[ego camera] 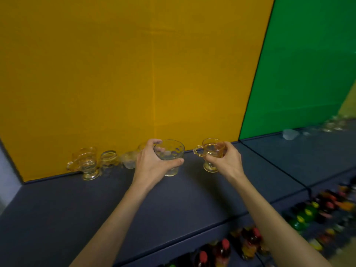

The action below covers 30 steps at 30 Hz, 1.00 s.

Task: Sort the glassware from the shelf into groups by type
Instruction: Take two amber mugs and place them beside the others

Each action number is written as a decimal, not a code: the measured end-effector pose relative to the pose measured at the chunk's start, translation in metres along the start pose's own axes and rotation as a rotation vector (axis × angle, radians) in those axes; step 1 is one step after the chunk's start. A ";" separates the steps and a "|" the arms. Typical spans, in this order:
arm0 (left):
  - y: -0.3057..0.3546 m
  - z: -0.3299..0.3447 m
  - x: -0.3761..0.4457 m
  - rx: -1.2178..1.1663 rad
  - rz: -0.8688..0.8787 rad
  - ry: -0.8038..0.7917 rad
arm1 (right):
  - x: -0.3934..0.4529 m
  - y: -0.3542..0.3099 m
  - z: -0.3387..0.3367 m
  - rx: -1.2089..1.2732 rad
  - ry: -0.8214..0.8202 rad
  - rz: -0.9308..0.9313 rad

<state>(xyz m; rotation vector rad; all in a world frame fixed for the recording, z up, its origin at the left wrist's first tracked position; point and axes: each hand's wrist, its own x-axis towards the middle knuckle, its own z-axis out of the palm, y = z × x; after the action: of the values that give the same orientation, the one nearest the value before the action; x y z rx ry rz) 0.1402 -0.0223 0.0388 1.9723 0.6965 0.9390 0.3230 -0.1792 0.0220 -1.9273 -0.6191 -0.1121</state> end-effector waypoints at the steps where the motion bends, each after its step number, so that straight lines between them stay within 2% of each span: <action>1: 0.005 0.010 -0.002 -0.022 0.012 -0.030 | -0.005 0.002 -0.012 -0.012 0.018 0.003; 13: 0.087 0.146 -0.047 -0.126 0.130 -0.348 | -0.043 0.048 -0.176 -0.034 0.244 0.061; 18: 0.127 0.212 -0.077 -0.131 0.144 -0.377 | -0.046 0.089 -0.245 -0.057 0.299 0.098; 30: 0.242 0.403 -0.136 -0.084 0.120 -0.384 | -0.021 0.217 -0.431 -0.104 0.261 0.065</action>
<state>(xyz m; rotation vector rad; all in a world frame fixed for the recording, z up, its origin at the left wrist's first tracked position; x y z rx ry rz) 0.4212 -0.4229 0.0421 2.0561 0.3197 0.6184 0.4920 -0.6320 0.0232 -1.9883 -0.3827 -0.3546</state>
